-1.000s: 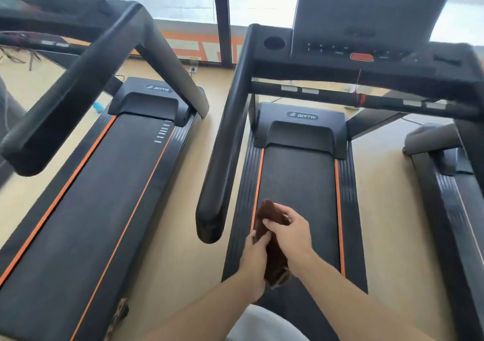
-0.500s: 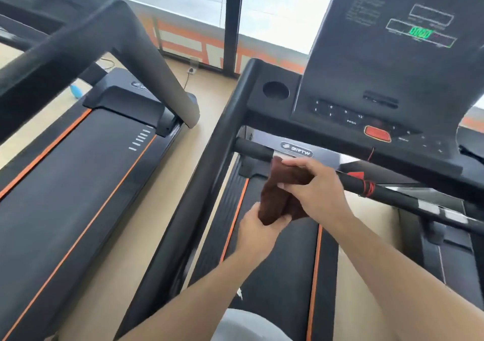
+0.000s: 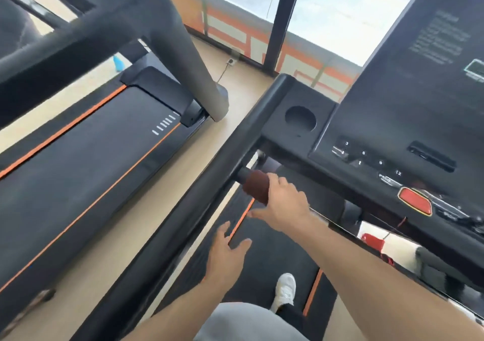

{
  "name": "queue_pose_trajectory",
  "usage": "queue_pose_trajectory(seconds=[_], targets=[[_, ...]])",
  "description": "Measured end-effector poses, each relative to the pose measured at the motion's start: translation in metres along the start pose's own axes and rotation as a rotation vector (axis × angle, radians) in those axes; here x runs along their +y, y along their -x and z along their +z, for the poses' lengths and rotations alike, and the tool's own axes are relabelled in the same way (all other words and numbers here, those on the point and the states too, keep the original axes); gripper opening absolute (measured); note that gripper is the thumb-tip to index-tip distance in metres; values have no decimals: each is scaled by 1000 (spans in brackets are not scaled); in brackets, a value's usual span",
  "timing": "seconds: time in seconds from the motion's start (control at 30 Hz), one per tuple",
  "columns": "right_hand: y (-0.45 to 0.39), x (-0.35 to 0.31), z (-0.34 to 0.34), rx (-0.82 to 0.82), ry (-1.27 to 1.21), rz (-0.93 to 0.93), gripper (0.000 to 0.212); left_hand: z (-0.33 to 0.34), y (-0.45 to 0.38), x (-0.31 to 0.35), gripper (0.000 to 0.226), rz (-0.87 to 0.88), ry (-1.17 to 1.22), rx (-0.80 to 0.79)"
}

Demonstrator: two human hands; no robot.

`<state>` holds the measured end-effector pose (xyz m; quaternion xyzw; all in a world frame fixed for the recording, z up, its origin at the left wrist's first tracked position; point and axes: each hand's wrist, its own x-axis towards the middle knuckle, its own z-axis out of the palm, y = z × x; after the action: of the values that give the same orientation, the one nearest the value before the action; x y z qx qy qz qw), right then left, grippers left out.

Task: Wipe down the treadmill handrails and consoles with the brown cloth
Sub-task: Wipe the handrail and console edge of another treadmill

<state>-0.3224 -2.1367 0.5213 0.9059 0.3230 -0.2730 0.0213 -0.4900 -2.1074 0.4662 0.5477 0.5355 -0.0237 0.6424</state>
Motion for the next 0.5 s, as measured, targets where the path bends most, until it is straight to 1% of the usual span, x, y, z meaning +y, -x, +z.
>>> queue_pose_trajectory(seconds=[0.07, 0.1, 0.17, 0.23, 0.27, 0.33, 0.43, 0.5], targets=[[-19, -6, -4, 34, -43, 2, 86, 1, 0, -2, 47, -13, 75, 61], [-28, -7, -8, 16, -71, -24, 78, 2, 1, -2, 40, -15, 103, 94], [-43, -6, -18, -88, -168, -130, 66, 7, 10, 5, 33, -1, 124, 169], [-53, -2, -24, -213, -386, -229, 53, 15, 20, 10, 31, 21, 144, 241], [-56, 2, -27, -270, -495, -249, 46, 22, 26, 10, 32, 29, 160, 275], [-59, 12, -28, -379, -599, -244, 43, 39, 39, 5, 38, 18, 179, 331], [-56, 32, -27, -532, -601, -166, 46, 76, 57, -5, 48, -19, 240, 359], [-51, 48, -28, -589, -599, -140, 47, 102, 67, -8, 47, -51, 269, 340]])
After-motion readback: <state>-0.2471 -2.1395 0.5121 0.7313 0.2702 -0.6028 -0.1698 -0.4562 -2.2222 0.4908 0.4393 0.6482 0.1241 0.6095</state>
